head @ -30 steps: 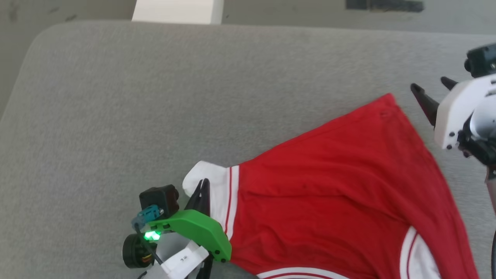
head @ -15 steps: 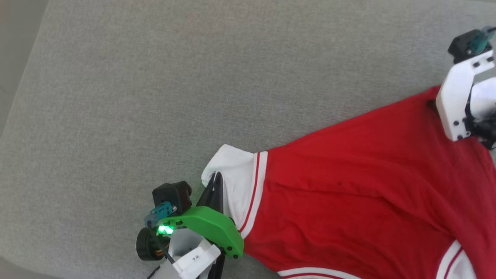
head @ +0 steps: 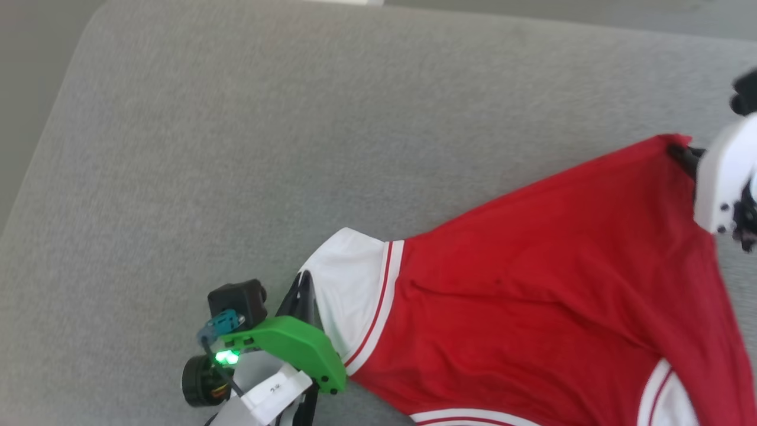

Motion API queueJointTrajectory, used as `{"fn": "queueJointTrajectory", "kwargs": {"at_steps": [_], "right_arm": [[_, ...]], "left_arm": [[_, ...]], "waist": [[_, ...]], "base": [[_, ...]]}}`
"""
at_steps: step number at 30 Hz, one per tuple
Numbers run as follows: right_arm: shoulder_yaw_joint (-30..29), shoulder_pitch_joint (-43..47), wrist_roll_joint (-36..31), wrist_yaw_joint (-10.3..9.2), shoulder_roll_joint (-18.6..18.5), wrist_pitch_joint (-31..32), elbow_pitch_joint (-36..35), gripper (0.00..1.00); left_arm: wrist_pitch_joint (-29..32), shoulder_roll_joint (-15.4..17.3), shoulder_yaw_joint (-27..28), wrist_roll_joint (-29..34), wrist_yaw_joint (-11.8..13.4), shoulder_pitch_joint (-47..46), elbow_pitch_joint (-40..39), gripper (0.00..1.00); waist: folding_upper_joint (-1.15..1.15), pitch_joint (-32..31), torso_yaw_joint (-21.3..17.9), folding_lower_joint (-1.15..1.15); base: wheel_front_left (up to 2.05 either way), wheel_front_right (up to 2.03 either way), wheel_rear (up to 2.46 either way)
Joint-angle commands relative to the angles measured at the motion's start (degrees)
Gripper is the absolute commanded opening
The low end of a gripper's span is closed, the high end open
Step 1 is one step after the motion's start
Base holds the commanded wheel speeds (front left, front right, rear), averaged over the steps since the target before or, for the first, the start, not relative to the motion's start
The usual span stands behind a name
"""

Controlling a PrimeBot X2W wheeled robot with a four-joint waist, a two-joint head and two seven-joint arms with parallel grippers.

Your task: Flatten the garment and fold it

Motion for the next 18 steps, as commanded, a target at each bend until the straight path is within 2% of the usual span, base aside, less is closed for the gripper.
{"fn": "queueJointTrajectory", "kwargs": {"at_steps": [1,7,8,10,13,18], "right_arm": [[-1.75,3.56,1.49,-0.09,-0.32,-1.02,-2.15,0.0],[-11.59,22.38,5.65,-0.09,2.4,0.9,-12.69,0.0],[-15.19,32.07,7.02,-0.09,5.01,3.57,-16.97,0.0],[-16.58,37.95,7.91,-0.09,7.4,5.43,-19.8,0.0],[-18.13,43.14,9.0,-0.09,10.38,7.15,-22.38,0.0],[-20.15,46.44,9.75,-0.09,13.14,8.93,-25.08,0.0]], "left_arm": [[0.32,0.65,0.35,-0.35,0.18,0.82,-0.32,0.0],[1.19,1.35,0.68,-1.61,0.12,2.67,-1.05,0.0],[1.35,1.53,0.97,-2.25,0.12,3.48,-1.31,0.0],[1.11,1.51,1.54,-3.08,0.05,4.23,-1.7,0.0],[0.87,1.46,2.0,-4.1,-0.27,5.08,-1.93,0.0],[-1.8,-0.4,4.48,-8.9,-2.98,6.15,-2.36,0.0]], "waist": [[0.0,-5.87,-5.22,-0.01],[0.0,-10.05,-8.59,-0.01],[0.0,-10.93,-9.7,-0.01],[0.0,-11.27,-10.7,-0.01],[0.0,-11.75,-11.31,-0.01],[0.0,-13.36,-11.45,-0.01]], "base": [[0.0,0.0,0.0],[0.0,0.0,0.0],[0.0,0.0,0.0],[0.0,0.0,0.0],[0.0,0.0,0.0],[0.0,0.0,0.0]]}}
